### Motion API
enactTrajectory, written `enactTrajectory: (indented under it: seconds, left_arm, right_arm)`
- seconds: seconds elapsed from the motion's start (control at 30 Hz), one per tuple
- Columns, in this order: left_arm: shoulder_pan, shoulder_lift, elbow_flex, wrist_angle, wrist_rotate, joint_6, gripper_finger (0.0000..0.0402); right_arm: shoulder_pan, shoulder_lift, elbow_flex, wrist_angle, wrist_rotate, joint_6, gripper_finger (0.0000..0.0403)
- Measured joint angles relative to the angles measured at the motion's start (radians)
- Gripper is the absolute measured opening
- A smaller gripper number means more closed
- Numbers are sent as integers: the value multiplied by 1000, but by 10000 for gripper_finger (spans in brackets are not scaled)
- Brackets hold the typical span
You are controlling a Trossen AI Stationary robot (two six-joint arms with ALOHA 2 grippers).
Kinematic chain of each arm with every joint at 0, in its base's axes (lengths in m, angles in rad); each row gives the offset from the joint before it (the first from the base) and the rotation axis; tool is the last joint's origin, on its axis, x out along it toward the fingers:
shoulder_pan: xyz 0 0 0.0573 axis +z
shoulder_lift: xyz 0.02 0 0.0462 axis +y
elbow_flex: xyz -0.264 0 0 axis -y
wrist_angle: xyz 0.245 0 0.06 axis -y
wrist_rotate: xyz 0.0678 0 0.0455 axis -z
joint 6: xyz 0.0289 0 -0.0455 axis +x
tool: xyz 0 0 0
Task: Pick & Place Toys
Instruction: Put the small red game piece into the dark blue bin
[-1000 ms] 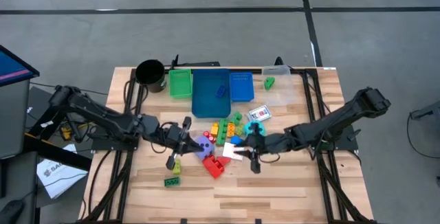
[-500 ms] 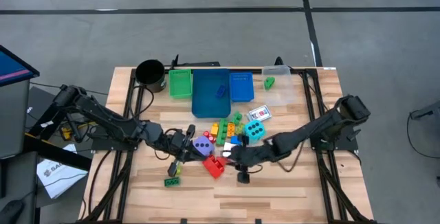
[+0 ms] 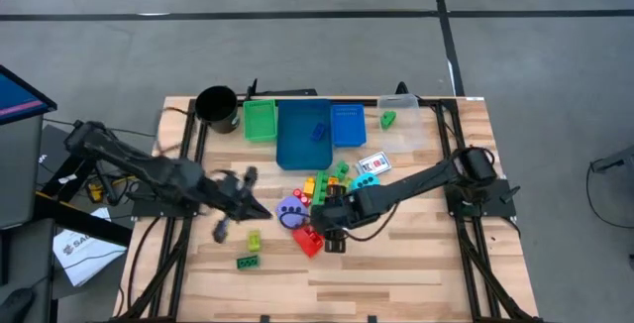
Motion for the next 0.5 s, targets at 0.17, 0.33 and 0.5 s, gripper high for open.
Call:
enactTrajectory:
  seconds: [0.17,0.33,0.5]
  left_arm:
    - [-63,-158,-24,-72,-84,16,1]
    - [-128,-190,-99,-60,-154,19,1]
    - [-159,-190,-155,0,-243,19,1]
  right_arm:
    - [-7,13,4,22,-23,8,259]
    - [-8,12,4,31,-78,10,259]
    - [-9,12,4,39,-150,35,260]
